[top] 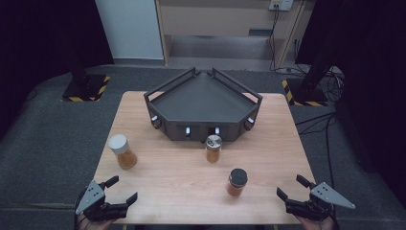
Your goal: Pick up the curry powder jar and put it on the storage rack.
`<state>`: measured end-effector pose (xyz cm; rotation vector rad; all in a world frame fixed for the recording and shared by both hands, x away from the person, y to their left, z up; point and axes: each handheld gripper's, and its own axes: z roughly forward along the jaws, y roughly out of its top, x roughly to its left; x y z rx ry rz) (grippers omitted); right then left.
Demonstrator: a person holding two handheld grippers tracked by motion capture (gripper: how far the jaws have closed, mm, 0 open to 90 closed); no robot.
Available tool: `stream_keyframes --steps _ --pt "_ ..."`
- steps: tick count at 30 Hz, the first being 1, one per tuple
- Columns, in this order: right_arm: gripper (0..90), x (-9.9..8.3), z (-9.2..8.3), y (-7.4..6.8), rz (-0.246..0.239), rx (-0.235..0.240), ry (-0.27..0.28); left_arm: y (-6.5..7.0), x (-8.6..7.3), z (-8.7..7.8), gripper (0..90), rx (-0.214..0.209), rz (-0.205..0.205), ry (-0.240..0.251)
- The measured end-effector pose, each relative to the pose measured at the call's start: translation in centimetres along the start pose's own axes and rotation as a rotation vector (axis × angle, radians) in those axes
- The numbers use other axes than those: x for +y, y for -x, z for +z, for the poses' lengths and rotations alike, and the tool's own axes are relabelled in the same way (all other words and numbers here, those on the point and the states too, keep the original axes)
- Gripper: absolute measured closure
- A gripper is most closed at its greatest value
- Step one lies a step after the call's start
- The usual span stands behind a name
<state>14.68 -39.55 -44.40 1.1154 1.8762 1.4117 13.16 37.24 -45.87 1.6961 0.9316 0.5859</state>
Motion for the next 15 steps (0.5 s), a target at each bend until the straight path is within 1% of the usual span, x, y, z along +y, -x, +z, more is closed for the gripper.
stream_keyframes --steps 2,4,6,8,10,15 --pt "8.8 0.0 0.0 0.0 0.0 0.0 0.0 -0.1 0.2 0.1 4.6 -0.012 -0.005 -0.001" --pt "8.8 0.0 0.0 0.0 -0.001 0.0 0.001 0.0 0.4 0.1 4.7 -0.015 0.002 -0.004" --pt "8.8 0.0 0.0 0.0 -0.003 -0.001 0.0 -0.1 0.6 0.1 4.8 -0.027 -0.002 -0.001" --pt "8.9 0.0 0.0 0.0 -0.001 -0.001 -0.002 -0.2 0.9 0.1 4.9 -0.026 0.002 -0.003" --pt "8.9 0.0 0.0 0.0 -0.002 -0.002 -0.001 -0.4 1.1 0.0 4.9 -0.038 -0.008 0.006" --pt "8.9 0.0 0.0 -0.1 -0.003 -0.005 -0.003 -0.6 1.8 -0.2 5.2 -0.039 0.003 0.001"
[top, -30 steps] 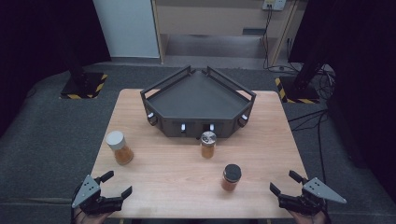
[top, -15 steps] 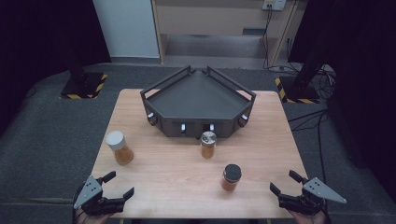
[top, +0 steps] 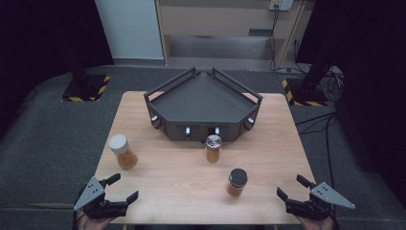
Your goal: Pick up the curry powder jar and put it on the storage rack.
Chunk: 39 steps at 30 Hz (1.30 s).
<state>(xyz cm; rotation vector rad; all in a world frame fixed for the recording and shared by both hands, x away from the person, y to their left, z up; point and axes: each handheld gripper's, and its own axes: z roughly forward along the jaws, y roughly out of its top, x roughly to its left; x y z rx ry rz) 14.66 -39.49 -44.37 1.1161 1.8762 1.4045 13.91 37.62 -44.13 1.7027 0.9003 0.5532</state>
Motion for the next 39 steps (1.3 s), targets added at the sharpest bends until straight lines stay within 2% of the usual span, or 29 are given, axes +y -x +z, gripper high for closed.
stream_keyframes --steps 12,15,25,39 --pt "8.9 0.0 -0.1 0.0 0.0 -0.001 0.001 -0.9 2.0 -0.3 5.8 0.015 0.021 -0.016" --pt "8.9 0.0 0.0 0.0 0.0 -0.002 0.0 -1.5 2.4 -0.4 6.0 0.016 0.013 -0.008" --pt "8.9 0.0 -0.1 -0.1 0.0 -0.005 0.0 -2.7 4.0 -0.7 6.3 0.055 0.014 -0.004" --pt "8.9 0.0 -0.1 -0.1 0.0 -0.005 0.001 -4.5 5.3 0.3 6.6 0.103 0.008 -0.016"
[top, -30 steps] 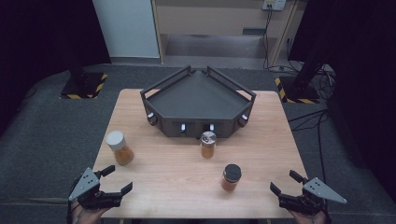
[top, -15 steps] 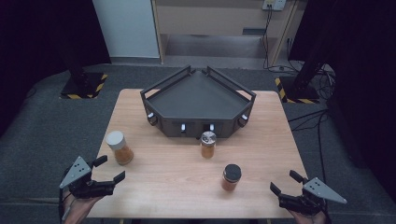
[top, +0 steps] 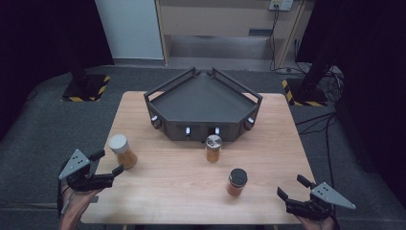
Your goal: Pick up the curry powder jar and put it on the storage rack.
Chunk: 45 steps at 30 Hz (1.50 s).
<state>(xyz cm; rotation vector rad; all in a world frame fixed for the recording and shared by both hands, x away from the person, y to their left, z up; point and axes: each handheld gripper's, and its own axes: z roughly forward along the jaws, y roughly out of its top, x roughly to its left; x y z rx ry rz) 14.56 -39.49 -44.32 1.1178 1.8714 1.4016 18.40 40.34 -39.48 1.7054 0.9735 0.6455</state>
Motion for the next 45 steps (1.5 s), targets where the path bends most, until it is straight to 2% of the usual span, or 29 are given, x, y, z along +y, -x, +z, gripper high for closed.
stream_keyframes --steps 9,14,28,31,36,45 --pt "9.0 0.0 0.0 0.0 0.001 0.0 -0.001 -0.6 0.5 1.1 6.7 0.019 0.0 -0.012" --pt "9.0 0.0 0.0 0.0 0.0 0.0 -0.001 -1.3 0.5 1.8 6.8 0.025 -0.02 -0.014" --pt "9.0 0.0 0.0 0.0 0.0 0.0 -0.001 -2.7 0.8 4.0 7.0 0.042 -0.047 -0.038" --pt "9.0 0.0 0.0 0.0 -0.001 0.0 -0.001 -2.8 0.9 4.4 7.2 0.048 -0.041 -0.048" --pt "9.0 0.0 0.0 0.0 -0.002 0.0 0.0 -3.3 0.8 5.0 7.4 0.048 -0.061 -0.051" --pt "9.0 0.0 0.0 0.0 -0.002 0.0 -0.002 -3.9 0.0 6.1 11.0 0.039 -0.084 -0.024"
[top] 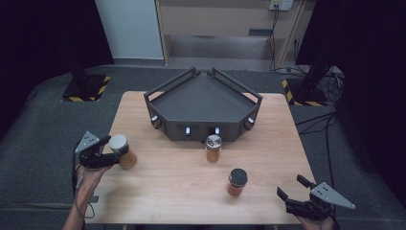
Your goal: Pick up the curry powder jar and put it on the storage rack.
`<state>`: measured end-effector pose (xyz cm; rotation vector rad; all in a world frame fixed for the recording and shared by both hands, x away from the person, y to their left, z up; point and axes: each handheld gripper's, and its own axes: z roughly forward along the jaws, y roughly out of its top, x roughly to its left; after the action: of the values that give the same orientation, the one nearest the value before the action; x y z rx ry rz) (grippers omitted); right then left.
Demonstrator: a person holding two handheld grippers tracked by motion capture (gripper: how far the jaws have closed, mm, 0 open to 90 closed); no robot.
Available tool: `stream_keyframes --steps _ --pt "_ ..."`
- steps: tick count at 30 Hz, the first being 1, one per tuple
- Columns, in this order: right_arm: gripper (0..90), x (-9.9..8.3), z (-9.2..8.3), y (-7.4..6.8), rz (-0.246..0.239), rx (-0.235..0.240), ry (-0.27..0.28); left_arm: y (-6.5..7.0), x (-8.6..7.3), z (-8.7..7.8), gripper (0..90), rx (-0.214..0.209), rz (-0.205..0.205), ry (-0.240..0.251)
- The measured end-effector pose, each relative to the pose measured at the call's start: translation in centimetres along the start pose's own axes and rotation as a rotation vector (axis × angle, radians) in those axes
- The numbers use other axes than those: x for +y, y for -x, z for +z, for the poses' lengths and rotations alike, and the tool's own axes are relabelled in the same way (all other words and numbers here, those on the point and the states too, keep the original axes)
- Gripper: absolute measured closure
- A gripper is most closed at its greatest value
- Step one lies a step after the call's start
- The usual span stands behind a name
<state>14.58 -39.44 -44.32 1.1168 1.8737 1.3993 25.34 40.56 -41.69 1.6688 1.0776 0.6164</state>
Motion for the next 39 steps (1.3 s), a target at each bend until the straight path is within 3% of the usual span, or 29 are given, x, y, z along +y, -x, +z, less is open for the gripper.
stream_keyframes --steps 9,16,22,30,35,39 --pt "9.1 0.0 0.0 0.0 0.002 0.0 0.001 0.1 -1.0 0.9 18.4 0.014 0.028 0.019" --pt "9.0 0.0 0.0 0.0 0.002 0.0 0.001 -0.1 -1.9 1.1 31.3 0.013 0.047 0.054" --pt "9.1 0.0 0.0 0.0 0.001 0.001 0.002 0.1 -2.4 1.1 32.1 0.021 0.05 0.075" --pt "9.1 -0.1 0.1 0.0 0.0 0.001 0.002 0.4 -1.9 1.2 32.3 0.021 0.051 0.059" --pt "9.1 -0.1 0.1 0.1 0.001 0.002 0.003 0.5 -1.3 1.4 32.3 -0.004 0.05 0.056" --pt "9.1 -0.1 0.1 0.0 0.0 0.002 0.003 0.9 -0.5 1.6 32.4 -0.028 0.071 0.059"
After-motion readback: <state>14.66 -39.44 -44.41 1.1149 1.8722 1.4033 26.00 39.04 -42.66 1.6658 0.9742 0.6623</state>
